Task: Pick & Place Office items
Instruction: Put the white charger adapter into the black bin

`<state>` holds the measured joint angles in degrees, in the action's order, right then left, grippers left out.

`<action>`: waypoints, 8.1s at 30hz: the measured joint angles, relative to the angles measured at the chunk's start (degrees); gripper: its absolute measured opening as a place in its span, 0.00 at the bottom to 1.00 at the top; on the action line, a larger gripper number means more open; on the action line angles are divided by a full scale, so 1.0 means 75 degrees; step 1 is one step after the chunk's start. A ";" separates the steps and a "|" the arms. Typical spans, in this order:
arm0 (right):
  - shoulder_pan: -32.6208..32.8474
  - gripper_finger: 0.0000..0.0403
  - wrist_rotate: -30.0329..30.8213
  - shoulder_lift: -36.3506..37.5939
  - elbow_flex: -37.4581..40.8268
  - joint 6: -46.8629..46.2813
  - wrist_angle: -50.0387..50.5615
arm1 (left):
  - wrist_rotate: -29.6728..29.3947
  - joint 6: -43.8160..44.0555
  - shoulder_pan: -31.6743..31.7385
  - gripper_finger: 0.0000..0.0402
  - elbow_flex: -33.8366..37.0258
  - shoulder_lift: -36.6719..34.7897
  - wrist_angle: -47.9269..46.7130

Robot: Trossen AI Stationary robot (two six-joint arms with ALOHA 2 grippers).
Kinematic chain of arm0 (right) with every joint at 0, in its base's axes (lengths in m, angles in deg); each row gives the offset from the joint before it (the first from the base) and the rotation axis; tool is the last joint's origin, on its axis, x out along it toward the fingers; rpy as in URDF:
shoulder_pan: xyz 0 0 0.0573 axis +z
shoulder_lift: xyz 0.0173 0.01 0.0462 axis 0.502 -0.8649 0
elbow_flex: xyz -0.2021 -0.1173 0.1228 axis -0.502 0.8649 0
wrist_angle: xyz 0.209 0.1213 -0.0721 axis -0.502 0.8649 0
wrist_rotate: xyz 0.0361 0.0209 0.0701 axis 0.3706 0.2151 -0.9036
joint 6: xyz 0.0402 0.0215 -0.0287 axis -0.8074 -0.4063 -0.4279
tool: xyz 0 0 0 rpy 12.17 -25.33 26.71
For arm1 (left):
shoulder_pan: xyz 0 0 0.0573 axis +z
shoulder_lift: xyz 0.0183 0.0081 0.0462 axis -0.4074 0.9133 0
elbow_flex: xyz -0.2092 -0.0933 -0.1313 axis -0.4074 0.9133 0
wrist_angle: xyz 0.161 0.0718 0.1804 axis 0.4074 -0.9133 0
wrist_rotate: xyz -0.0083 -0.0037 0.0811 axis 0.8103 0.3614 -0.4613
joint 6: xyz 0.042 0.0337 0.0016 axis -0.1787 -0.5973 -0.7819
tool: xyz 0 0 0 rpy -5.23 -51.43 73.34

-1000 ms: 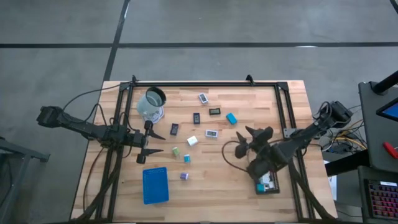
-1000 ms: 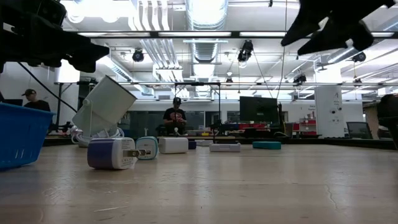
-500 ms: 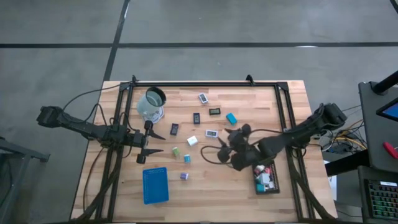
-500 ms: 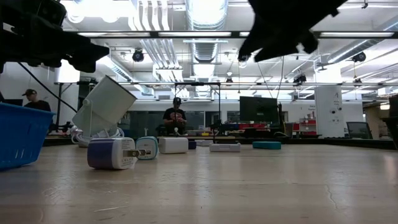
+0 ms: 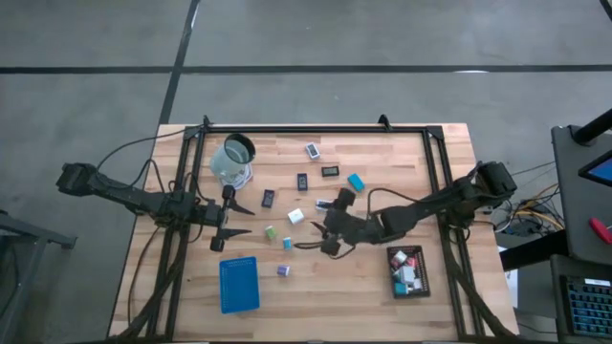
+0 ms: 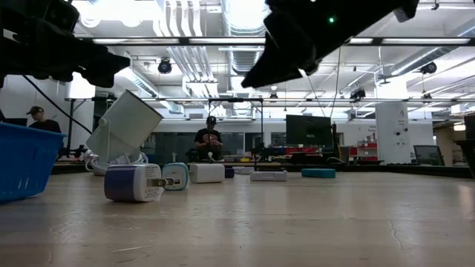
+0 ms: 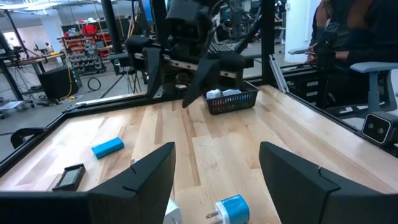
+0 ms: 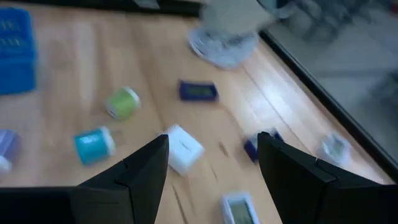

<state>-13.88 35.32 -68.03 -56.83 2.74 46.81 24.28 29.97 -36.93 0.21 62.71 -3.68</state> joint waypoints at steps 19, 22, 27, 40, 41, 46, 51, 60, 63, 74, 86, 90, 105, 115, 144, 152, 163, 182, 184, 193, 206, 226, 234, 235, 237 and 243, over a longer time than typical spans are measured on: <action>-0.2092 0.59 -0.5010 -0.1019 0.2290 0.1282 -0.5727 | 0.0001 0.0000 -0.0003 0.59 0.0012 0.0000 -0.0013; -0.2318 0.59 -0.5545 -0.1330 0.2011 0.1436 -0.5587 | 0.0002 0.0000 -0.0003 0.59 0.0012 0.0020 -0.0012; -0.2547 0.59 -0.6024 -0.1795 0.1688 0.1885 -0.5203 | 0.0000 0.0000 0.0000 0.59 0.0012 0.0067 0.0005; -0.3155 0.59 -0.7188 -0.2973 0.0985 0.2099 -0.5236 | 0.0001 0.0000 -0.0003 0.59 0.0012 0.0085 0.0000; -0.3182 0.59 -0.7193 -0.2970 0.0972 0.2103 -0.5242 | 0.0000 0.0000 0.0000 0.59 0.0012 0.0087 0.0000; -0.3246 0.59 -0.7371 -0.2947 0.0983 0.2533 -0.5231 | 0.0000 0.0000 -0.0001 0.59 0.0012 0.0085 0.0003; -0.3282 0.59 -0.7711 -0.2929 0.0983 0.2647 -0.5235 | 0.0003 0.0000 -0.0003 0.59 0.0012 0.0087 0.0000; -0.3276 0.59 -0.7735 -0.3041 0.0635 0.2897 -0.4851 | 0.0000 0.0000 -0.0003 0.59 0.0012 0.0087 0.0000; -0.3276 0.59 -0.7851 -0.3223 0.0276 0.2910 -0.4324 | 0.0000 0.0000 -0.0003 0.59 0.0012 0.0087 -0.0001; -0.3311 0.59 -0.7923 -0.3366 -0.0415 0.2950 -0.3167 | 0.0000 0.0000 0.0000 0.59 0.0012 0.0099 0.0003; -0.3303 0.59 -0.7926 -0.3366 -0.0381 0.2938 -0.3141 | 0.0001 0.0000 -0.0001 0.59 0.0012 0.0100 0.0000; -0.3306 0.61 -0.7926 -0.3366 -0.0378 0.2949 -0.3069 | 0.0000 0.0000 0.0000 0.59 0.0012 0.0099 0.0003; -0.3306 0.66 -0.7932 -0.3366 -0.0378 0.2949 -0.3119 | 0.0000 0.0000 -0.0001 0.59 0.0012 0.0099 0.0000; -0.3303 0.67 -0.7988 -0.3366 -0.0491 0.2951 -0.3084 | 0.0000 0.0000 0.0000 0.59 0.0012 0.0102 0.0000; -0.3303 0.58 -0.7919 -0.3363 -0.0491 0.2919 -0.3050 | 0.0001 0.0000 -0.0002 0.59 0.0012 0.0099 0.0002; -0.3303 0.48 -0.7875 -0.3361 -0.0494 0.2919 -0.3047 | 0.0001 0.0000 0.0000 0.59 0.0012 0.0099 0.0002; -0.3300 0.43 -0.7729 -0.3343 -0.0506 0.2919 -0.2905 | 0.0000 0.0000 0.0000 0.59 0.0012 0.0099 0.0001; -0.3300 0.44 -0.7702 -0.3346 -0.0497 0.2657 -0.3008 | 0.0000 0.0000 -0.0003 0.59 0.0012 0.0099 0.0000; -0.3300 0.44 -0.7697 -0.3330 -0.0494 0.2609 -0.3024 | 0.0002 0.0000 0.0000 0.59 0.0012 0.0101 0.0002; -0.3300 0.44 -0.7693 -0.2701 -0.0480 0.2579 -0.2857 | 0.0000 0.0000 0.0000 0.59 0.0012 0.0099 0.0001; -0.3250 0.44 -0.7116 -0.0334 -0.0477 0.2749 -0.0139 | 0.0000 0.0000 0.0000 0.59 0.0012 0.0102 0.0006; -0.2804 0.44 -0.6362 0.2462 -0.0477 -0.0131 0.3970 | 0.0000 0.0000 -0.0002 0.59 0.0023 0.0128 0.0002; -0.1860 0.44 -0.5182 0.2929 -0.0476 -0.1741 0.4996 | 0.0000 0.0000 -0.0003 0.59 0.0023 0.0131 0.0000; -0.1711 0.44 -0.5006 0.2970 -0.0474 -0.1901 0.5128 | 0.0000 0.0000 -0.0003 0.59 0.0023 0.0128 0.0003; -0.1395 0.44 -0.4655 0.3004 -0.0474 -0.2217 0.5326 | 0.0000 0.0000 -0.0003 0.59 0.0023 0.0131 0.0000; -0.0388 0.44 -0.3633 0.3118 -0.0474 -0.3615 0.6137 | 0.0000 0.0000 -0.0002 0.59 0.0023 0.0128 0.0002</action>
<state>-16.78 8.07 -44.64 -60.38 -24.37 92.83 24.28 29.97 -36.94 0.39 63.67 -3.66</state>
